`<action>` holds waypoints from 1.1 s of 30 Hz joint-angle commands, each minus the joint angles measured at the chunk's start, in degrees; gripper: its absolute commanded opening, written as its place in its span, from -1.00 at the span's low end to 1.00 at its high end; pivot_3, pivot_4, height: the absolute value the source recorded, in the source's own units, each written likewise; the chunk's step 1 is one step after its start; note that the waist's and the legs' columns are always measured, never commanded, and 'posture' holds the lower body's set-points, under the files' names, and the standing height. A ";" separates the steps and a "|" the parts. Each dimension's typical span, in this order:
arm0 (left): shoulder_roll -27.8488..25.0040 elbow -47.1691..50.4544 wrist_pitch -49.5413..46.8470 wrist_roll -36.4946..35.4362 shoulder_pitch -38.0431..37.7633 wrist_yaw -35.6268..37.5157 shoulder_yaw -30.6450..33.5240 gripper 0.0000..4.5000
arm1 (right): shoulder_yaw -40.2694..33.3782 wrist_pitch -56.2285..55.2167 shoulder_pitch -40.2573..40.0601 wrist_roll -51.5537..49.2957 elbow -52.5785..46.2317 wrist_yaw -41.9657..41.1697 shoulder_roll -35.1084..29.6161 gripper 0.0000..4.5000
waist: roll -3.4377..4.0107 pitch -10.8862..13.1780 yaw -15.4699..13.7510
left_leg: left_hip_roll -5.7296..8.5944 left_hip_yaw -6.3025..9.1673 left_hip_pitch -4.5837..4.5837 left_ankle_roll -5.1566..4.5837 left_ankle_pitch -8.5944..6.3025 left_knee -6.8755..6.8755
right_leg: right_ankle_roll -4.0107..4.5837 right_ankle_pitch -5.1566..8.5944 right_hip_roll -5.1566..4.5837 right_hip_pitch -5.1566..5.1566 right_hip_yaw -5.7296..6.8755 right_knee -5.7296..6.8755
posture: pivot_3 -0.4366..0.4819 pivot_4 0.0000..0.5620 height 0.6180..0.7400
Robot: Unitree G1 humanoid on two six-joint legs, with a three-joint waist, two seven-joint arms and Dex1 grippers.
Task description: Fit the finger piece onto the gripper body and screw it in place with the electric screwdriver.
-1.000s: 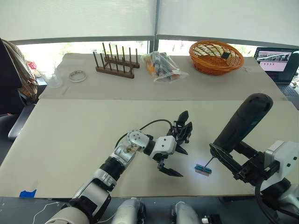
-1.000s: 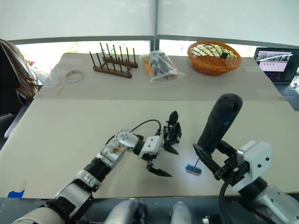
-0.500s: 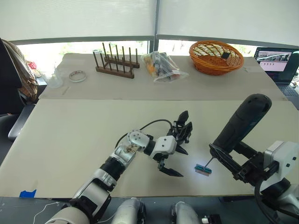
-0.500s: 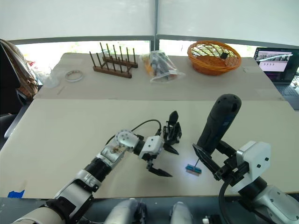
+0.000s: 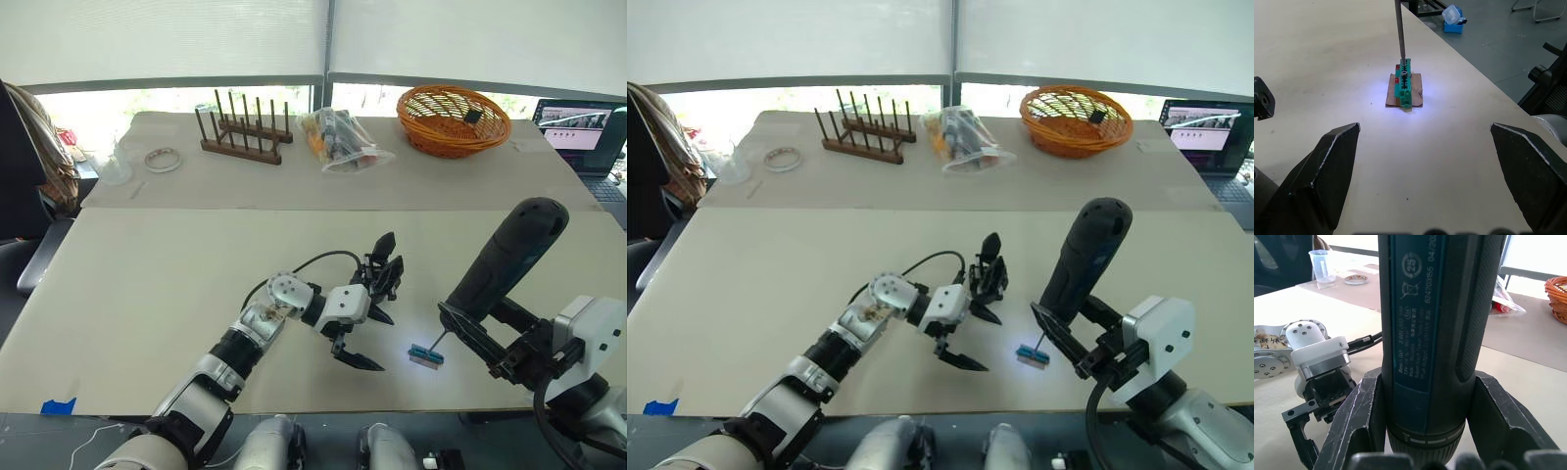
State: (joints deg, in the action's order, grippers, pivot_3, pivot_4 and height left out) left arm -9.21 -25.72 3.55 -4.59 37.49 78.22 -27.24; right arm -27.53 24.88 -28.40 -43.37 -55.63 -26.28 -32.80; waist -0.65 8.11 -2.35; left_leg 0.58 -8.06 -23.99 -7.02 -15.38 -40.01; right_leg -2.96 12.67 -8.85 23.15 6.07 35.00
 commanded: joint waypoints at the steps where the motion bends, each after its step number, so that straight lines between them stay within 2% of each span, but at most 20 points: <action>1: 0.61 1.21 0.34 -0.36 0.83 -0.03 0.20 1.00 | -0.39 -1.86 0.58 0.23 -1.00 -0.31 0.04 -0.14 | 0.00 0.00 0.00 | 0.00 0.00 0.00 0.00 0.00 0.00 | 0.00 0.00 0.00 0.00 0.00 0.00 | -0.05 -0.47 1.00; 33: 0.53 0.93 0.50 -0.30 1.14 -0.13 0.39 1.00 | 1.94 -1.89 2.43 2.10 1.05 -1.10 0.31 -0.14 | 0.00 0.00 0.01 | 0.00 0.00 0.00 0.00 0.00 -0.02 | 0.00 0.00 0.00 0.00 0.00 0.01 | -0.05 -0.47 1.00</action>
State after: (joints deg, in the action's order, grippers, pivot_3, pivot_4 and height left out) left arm -9.17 -25.72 3.56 -4.59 37.55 78.18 -27.23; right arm -25.14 24.88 -26.53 -41.33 -53.42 -27.38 -32.74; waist -0.64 8.11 -2.34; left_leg 0.59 -8.05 -23.99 -7.01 -15.38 -40.03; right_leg -2.96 12.67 -8.84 23.15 6.07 35.01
